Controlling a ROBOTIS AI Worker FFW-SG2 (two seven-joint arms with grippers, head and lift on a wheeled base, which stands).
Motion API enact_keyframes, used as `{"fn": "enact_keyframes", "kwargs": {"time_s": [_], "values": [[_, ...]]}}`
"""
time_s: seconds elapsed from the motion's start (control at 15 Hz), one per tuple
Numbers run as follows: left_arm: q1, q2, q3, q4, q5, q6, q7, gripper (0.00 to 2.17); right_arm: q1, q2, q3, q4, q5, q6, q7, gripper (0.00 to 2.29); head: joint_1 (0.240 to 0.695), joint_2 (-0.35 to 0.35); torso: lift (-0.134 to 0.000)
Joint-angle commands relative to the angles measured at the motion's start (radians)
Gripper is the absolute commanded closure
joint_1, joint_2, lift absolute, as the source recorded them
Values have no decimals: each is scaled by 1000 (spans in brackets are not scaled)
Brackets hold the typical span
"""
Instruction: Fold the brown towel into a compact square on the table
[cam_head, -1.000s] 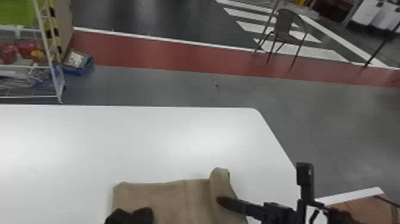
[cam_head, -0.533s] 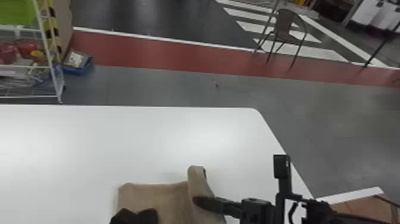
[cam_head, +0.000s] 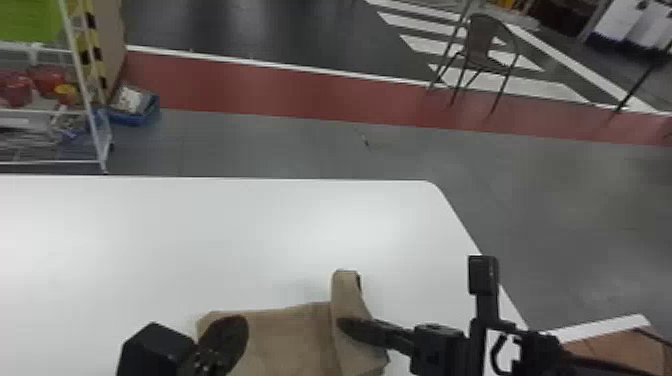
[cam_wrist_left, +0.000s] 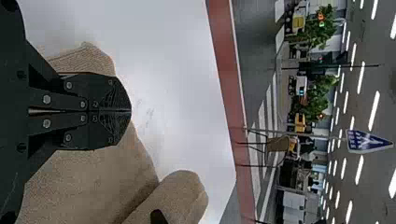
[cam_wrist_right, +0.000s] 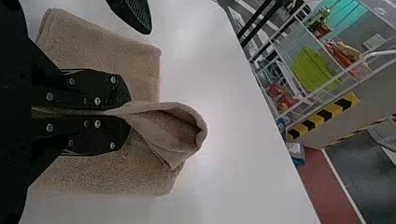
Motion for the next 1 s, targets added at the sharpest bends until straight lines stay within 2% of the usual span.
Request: {"fn": "enact_keyframes", "kwargs": {"time_s": [0.0, 0.2, 0.33, 0.47, 0.67, 0.93], "values": [[-22, -3, 21, 17, 24, 23, -24, 2003, -2, 1, -28, 2, -16, 1, 5, 1116, 695, -327, -123], [-38, -6, 29, 85, 22, 33, -48, 2007, 6, 1, -31, -8, -47, 17, 10, 1116, 695, -328, -123], [-31, 0, 43, 95, 37, 33, -59, 2010, 3, 1, -14, -11, -48, 29, 4, 1116, 695, -325, -123], [-33, -7, 53, 118, 36, 30, -59, 2010, 1, 1, 11, -16, -50, 47, 2, 1116, 695, -315, -123], [-42, -10, 53, 143, 31, 30, -57, 2010, -19, 1, 29, -21, -91, 124, 1, 1116, 695, -275, -123], [-51, -14, 50, 155, 34, 30, -56, 2010, -26, 1, 93, -19, -91, 133, -19, 1116, 695, -228, -123]]}}
